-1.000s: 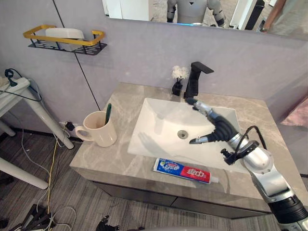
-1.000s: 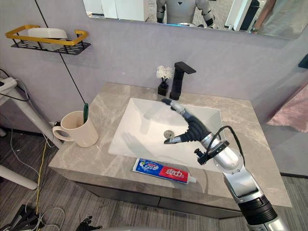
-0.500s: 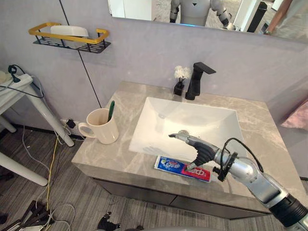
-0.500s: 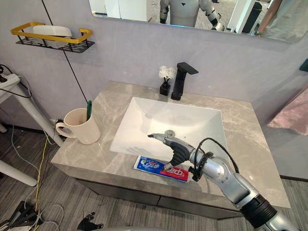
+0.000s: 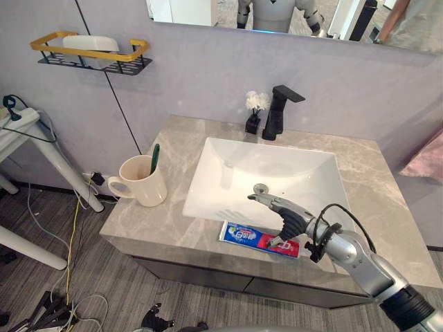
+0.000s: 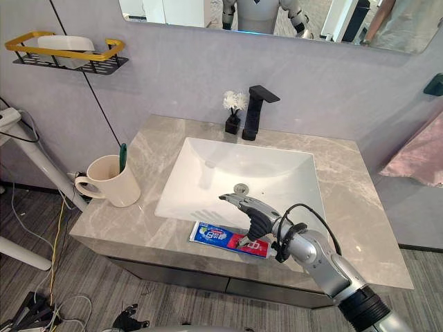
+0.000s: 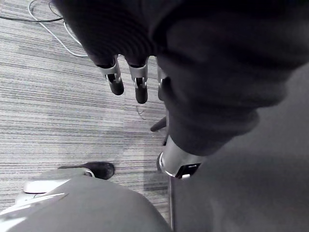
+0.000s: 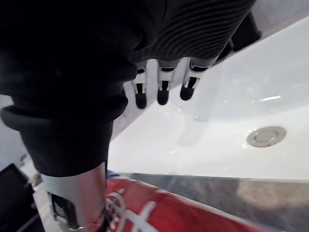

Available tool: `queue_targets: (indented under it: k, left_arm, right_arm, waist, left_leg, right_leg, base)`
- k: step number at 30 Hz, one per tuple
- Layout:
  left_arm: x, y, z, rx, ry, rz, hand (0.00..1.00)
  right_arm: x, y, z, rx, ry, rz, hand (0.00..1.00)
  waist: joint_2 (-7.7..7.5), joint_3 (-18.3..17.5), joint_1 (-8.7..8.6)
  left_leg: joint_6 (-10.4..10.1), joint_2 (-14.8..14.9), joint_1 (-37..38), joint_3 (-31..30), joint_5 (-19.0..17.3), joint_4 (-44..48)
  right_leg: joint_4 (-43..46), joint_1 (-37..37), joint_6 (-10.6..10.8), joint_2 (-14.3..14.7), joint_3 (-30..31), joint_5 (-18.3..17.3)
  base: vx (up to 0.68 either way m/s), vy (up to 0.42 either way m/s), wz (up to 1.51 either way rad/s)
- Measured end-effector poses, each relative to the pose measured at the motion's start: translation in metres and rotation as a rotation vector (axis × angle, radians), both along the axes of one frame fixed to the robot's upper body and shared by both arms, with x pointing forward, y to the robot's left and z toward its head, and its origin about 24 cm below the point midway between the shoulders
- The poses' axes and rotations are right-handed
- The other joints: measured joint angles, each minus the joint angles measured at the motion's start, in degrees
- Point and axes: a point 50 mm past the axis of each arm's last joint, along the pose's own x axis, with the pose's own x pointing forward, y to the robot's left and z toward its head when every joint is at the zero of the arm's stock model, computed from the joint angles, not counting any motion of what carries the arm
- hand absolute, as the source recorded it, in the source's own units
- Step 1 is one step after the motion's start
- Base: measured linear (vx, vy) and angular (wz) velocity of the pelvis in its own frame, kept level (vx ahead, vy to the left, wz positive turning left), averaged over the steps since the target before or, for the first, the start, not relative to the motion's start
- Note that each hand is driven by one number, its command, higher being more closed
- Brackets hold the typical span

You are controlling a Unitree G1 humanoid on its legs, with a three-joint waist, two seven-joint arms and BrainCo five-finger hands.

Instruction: Organize washtable

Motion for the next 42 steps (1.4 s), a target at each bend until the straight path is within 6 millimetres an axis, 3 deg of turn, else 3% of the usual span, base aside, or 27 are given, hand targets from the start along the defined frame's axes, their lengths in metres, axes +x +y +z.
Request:
queue_targets:
  k: [22,35,42]
  left_arm:
    - [0.006,0.000,0.001,0.004,-0.005,-0.022,0.00]
    - [0.007,0.000,0.001,0.004,-0.005,-0.021,0.00]
    - [0.007,-0.001,0.000,0.004,-0.001,-0.022,0.00]
  right_arm:
    - [-0.003,0.002,-0.014,0.017,0.019,-0.048,0.00]
    - [-0.011,0.021,0.017,0.136,-0.142,-0.005,0.00]
    - [-0.013,0.023,0.018,0.141,-0.149,0.015,0.00]
  waist:
    - [-0.11,1.4,0.08]
    - [0.02,1.5,0.00]
    - [0.13,1.5,0.02]
  left_leg:
    - [0.0,0.0,0.0,-0.5,0.0,-0.3]
    - [0.0,0.1,0.1,0.3,0.0,-0.3]
    - [-0.1,0.2,0.1,0.4,-0.1,-0.2]
  right_leg:
    - [-0.8,0.5,0.0,0.0,-0.6,0.0]
    - [-0.7,0.2,0.1,0.1,0.2,0.0]
    - [-0.5,0.1,0.1,0.1,0.3,0.0]
  base:
    - [0.00,0.001,0.01]
    - [0.00,0.001,-0.02]
    - [0.00,0.000,0.00]
